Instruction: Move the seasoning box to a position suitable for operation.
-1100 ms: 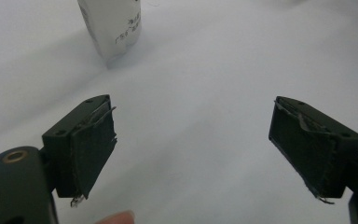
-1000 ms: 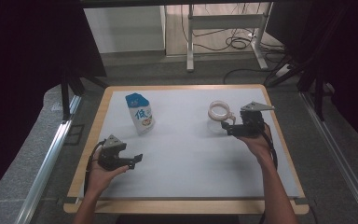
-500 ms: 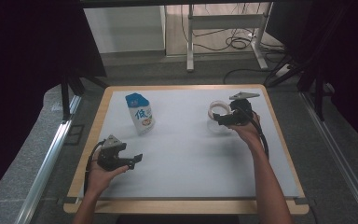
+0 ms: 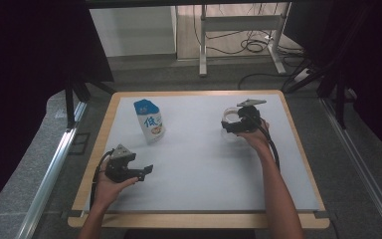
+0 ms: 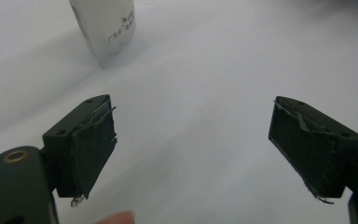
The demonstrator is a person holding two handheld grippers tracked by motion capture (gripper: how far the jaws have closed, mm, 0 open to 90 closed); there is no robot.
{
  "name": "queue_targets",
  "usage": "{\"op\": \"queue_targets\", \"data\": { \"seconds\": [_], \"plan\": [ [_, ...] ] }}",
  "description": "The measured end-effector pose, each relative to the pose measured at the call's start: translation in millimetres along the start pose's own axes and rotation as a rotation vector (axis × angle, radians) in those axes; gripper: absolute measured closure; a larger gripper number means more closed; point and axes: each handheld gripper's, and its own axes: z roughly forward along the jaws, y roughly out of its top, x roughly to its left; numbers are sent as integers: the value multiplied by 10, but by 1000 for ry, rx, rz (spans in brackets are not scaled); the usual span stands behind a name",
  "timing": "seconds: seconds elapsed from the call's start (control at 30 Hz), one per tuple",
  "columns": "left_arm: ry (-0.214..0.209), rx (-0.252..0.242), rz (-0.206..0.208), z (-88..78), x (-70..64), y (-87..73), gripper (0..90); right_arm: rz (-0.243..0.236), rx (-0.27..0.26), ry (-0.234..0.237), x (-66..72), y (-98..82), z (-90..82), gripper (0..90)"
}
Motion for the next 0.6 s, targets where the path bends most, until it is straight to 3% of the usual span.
{"op": "queue_targets", "data": {
  "seconds": [0.07,0.2,0.6],
  "plan": [
    [2,3,0,3,2,-1,145,6,-7,19,-8,-9,19,71],
    [4,4,4,2,5,-4,145,-20,-22,7,24,-2,26,111],
    [5,-2,5,-18,4,-2,145,-3,-21,3,49,1,-18,115]
  ]
}}
